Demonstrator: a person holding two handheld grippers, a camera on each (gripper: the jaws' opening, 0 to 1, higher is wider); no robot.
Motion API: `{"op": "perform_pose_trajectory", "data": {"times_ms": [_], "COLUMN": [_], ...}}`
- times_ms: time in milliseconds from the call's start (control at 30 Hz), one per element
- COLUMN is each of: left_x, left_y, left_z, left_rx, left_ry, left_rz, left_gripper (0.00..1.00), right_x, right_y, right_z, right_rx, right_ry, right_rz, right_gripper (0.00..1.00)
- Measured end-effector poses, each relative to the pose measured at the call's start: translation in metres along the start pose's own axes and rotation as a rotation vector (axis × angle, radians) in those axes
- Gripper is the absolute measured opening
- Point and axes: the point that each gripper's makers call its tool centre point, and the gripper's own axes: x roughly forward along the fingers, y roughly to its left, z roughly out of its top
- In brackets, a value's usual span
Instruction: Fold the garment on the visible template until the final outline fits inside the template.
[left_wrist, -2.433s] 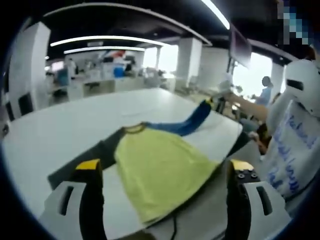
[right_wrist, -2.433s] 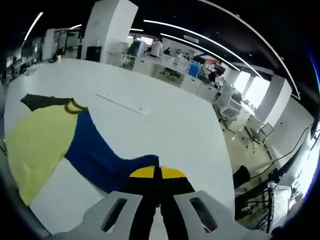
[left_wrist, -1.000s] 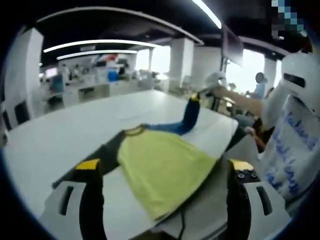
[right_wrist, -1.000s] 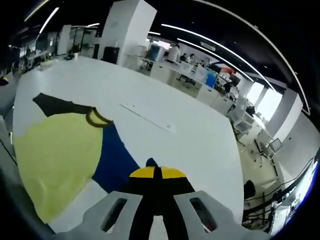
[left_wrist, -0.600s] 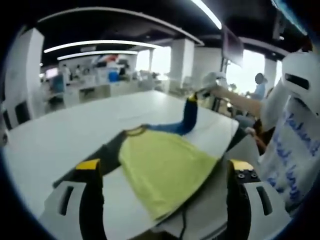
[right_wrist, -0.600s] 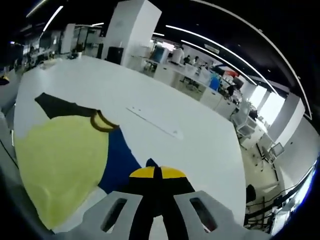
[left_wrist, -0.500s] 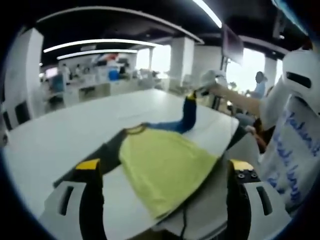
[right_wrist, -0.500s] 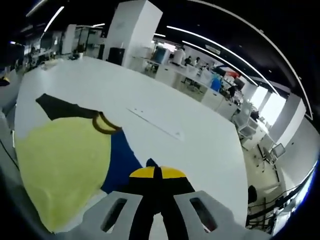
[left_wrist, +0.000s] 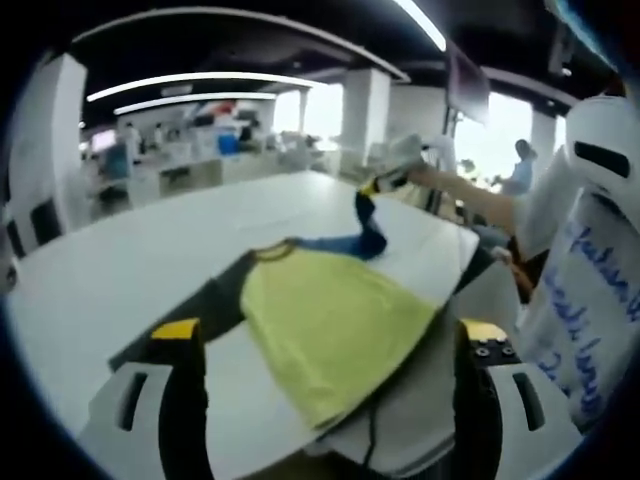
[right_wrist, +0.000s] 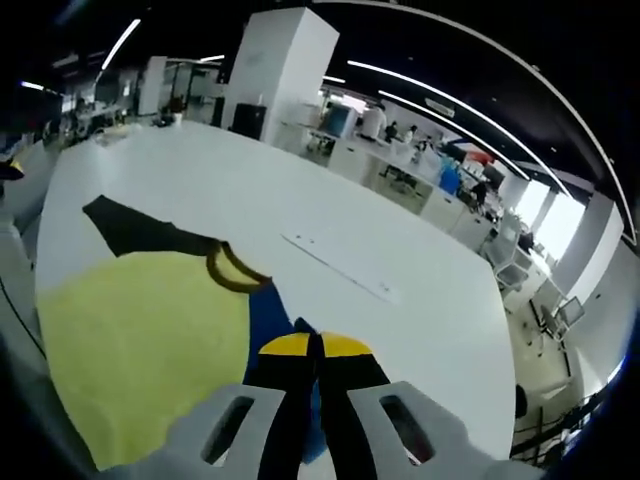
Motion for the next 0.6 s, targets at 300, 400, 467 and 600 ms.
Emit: {"op": "perform_pose_trajectory", "data": {"times_ms": [300,400,467,600], "left_x": [-0.007,-0.01,-0.011,-0.012], "left_y": [0.006,0.008,0.008,0.009], "left_z": [-0.004,-0.005,-0.006,-0.01], "left_rx": [-0.014,-0.016,-0.019,-0.022], "left_ry": [0.004,0.007,0.01,0.019], "left_rz": [0.011,0.02,0.021,0.019], "left_gripper": [0.99,0.99,0.99,0.99], "right_x": [0.014,0.014,0.015,0.02], "right_y": [0.037,0.047,0.054,0.066], "right_z": [0.019,0.022,0.024,0.029], "right_rx": [-0.027,-0.032,-0.031,-0.037], "right_ry": [-0.017,-0.019,-0.023,-0.027], "right_rz": [0.057,0.073,0.085,0.106], "right_gripper": [0.01,0.01,0.01,0.01]}}
